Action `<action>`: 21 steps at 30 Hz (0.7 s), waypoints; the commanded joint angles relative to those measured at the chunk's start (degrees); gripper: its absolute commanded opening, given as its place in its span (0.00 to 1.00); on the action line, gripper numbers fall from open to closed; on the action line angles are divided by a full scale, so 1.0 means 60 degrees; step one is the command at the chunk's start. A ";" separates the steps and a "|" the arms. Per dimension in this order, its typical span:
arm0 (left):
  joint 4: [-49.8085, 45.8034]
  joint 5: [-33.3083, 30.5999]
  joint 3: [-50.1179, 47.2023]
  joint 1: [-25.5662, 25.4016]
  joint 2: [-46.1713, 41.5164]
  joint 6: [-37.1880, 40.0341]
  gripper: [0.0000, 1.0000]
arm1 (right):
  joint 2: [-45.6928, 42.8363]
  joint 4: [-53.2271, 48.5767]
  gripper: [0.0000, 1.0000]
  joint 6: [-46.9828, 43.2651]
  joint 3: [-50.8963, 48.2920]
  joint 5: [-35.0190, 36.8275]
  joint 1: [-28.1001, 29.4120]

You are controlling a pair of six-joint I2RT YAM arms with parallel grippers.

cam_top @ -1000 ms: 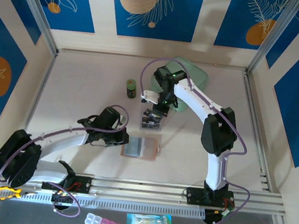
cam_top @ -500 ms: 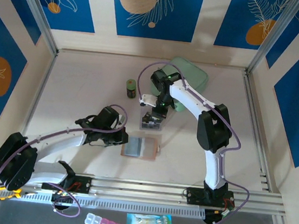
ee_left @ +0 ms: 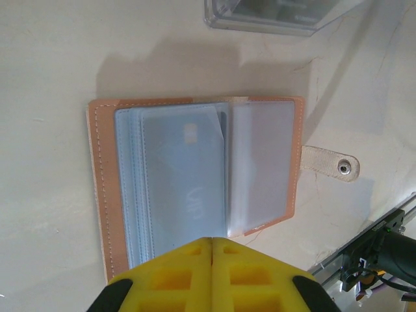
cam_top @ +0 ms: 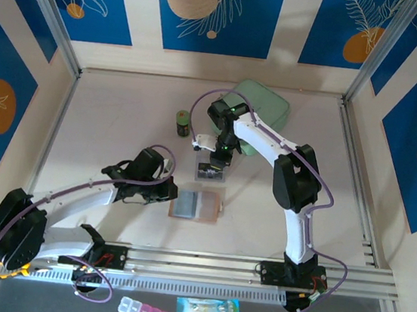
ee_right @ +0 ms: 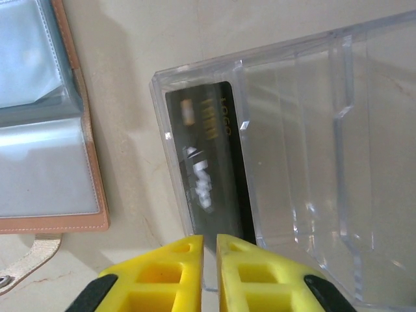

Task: Take the credit cards out of the card holder

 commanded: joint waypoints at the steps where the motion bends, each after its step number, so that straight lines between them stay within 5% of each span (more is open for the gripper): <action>1: -0.0137 -0.0113 -0.0086 0.0109 -0.0150 0.0047 0.06 | -0.0247 -0.0001 0.17 0.0114 -0.0065 -0.0039 0.0040; 11: 0.0073 -0.0014 -0.0065 0.0103 -0.0071 -0.0012 0.06 | -0.1545 0.1046 0.16 0.1431 -0.0919 -0.0581 0.0160; 21: 0.0206 -0.0200 -0.0115 0.0110 0.0179 0.0079 0.05 | -0.3390 0.3763 0.14 0.5606 -0.3591 -0.1201 0.0774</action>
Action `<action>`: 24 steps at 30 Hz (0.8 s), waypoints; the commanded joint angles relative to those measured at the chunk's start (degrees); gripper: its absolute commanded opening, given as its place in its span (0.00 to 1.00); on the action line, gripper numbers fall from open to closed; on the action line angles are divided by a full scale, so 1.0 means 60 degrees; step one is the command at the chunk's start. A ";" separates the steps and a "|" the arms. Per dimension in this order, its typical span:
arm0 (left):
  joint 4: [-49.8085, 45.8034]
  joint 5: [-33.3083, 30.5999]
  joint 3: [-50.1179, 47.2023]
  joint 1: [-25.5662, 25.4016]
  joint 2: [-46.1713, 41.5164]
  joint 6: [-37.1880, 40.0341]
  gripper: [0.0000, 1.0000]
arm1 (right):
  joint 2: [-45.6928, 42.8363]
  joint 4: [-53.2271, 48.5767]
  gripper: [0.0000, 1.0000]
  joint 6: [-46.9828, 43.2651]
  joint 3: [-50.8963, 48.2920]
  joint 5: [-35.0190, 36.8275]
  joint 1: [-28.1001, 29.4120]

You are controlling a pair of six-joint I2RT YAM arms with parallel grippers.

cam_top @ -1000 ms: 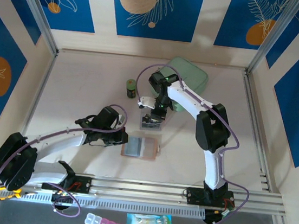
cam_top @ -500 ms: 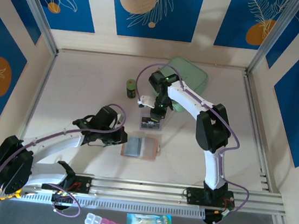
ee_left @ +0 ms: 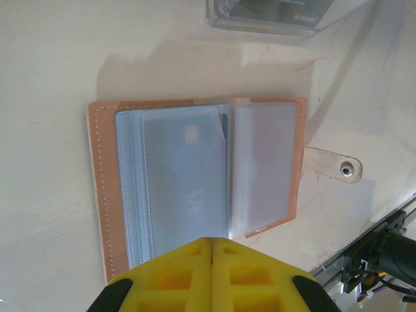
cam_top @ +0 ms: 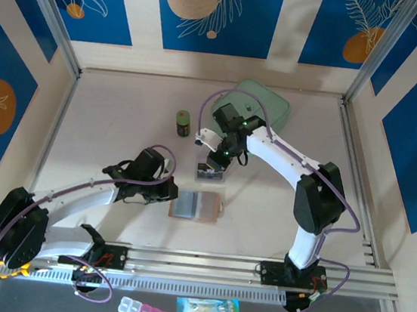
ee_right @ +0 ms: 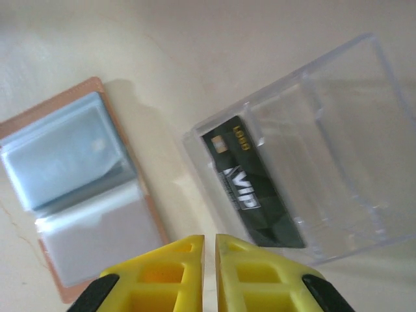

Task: Take the credit cards out of the card holder

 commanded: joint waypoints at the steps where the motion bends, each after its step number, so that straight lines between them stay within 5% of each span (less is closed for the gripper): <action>1: 0.0147 -0.0232 -0.0133 0.0111 0.0025 0.0092 0.05 | -0.0776 0.1361 0.14 0.2192 -0.0989 -0.0698 0.0422; 14: 0.0368 -0.0523 -0.0561 0.0107 -0.0090 0.0050 0.05 | -0.2442 0.5088 0.11 0.8295 -0.4285 -0.0400 0.2063; 24: 0.0818 -0.0392 -0.0888 0.0100 -0.0111 0.0094 0.05 | -0.2761 0.5116 0.10 1.1292 -0.5049 -0.0595 0.2515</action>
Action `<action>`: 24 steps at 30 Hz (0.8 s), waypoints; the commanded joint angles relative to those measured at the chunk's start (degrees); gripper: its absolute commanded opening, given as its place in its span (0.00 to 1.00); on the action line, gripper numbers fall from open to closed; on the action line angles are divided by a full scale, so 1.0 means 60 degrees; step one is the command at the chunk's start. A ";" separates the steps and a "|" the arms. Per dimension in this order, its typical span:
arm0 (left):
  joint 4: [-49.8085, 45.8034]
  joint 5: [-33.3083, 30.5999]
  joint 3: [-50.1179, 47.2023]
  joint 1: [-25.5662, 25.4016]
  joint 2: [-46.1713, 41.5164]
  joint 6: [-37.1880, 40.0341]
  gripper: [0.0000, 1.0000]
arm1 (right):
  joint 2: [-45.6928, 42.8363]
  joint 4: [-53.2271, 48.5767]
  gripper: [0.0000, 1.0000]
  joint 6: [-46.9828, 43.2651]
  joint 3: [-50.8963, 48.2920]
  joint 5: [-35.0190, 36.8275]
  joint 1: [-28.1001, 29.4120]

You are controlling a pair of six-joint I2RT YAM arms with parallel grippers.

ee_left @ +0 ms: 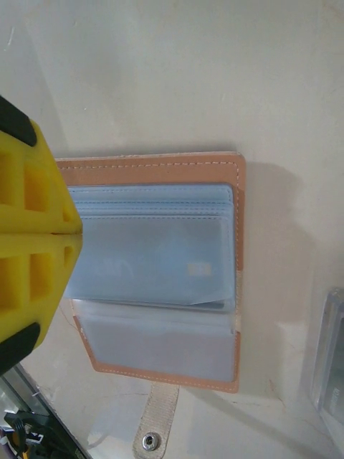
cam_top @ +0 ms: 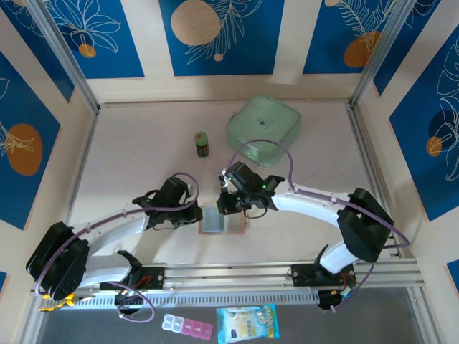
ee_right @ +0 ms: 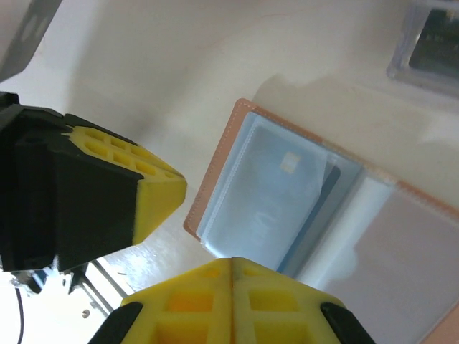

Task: Take the credit cards out of the card holder

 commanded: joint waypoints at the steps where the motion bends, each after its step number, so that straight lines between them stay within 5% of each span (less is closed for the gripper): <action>1: 0.0355 -0.0010 -0.0215 0.0101 -0.0164 0.0090 0.05 | -0.0151 0.0173 0.12 0.1200 -0.0209 -0.0292 0.0316; 18: 0.0851 0.0317 -0.0625 0.0112 0.0581 -0.0063 0.04 | 0.0799 -0.0344 0.35 0.1928 0.0241 -0.0218 0.0503; 24: 0.0927 0.0329 -0.0681 0.0101 0.0679 -0.0041 0.04 | 0.0913 -0.0041 0.35 0.2102 0.0067 -0.0406 0.0412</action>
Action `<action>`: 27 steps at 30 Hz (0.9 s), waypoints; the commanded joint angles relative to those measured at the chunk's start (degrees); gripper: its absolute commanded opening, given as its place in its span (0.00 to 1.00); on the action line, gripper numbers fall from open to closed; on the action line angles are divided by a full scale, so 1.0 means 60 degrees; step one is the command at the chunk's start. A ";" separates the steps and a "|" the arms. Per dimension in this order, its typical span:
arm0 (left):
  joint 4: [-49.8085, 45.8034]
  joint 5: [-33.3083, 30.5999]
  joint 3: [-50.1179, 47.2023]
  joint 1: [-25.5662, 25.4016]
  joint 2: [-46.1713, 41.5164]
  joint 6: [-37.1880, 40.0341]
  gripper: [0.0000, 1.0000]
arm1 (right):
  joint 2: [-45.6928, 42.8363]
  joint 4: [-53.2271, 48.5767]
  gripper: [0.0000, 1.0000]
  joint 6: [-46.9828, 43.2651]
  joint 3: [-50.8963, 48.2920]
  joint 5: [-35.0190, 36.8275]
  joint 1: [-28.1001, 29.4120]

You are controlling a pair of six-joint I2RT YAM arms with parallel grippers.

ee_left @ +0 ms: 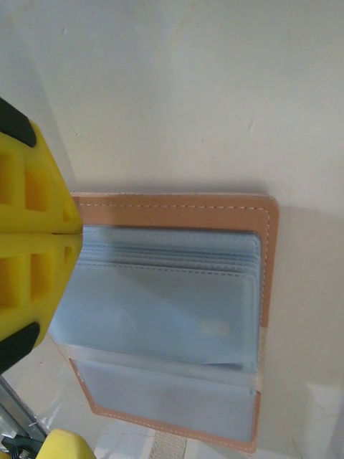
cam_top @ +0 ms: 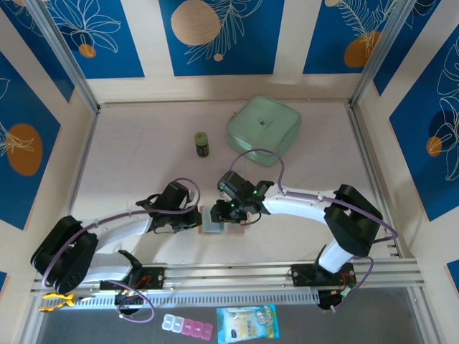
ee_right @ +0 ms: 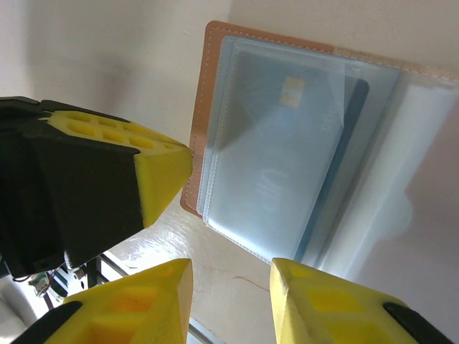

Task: Take the credit cards out of the card holder

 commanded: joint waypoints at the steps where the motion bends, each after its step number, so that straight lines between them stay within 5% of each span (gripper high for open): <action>1: 0.0177 0.0174 -0.0133 0.0104 0.0179 -0.0005 0.04 | 0.0190 0.0099 0.35 0.0217 0.0090 -0.0265 -0.0107; 27: 0.0031 0.0139 -0.0288 0.0115 0.0277 -0.0068 0.03 | 0.1323 0.0263 0.35 0.0088 0.0720 -0.0960 -0.0496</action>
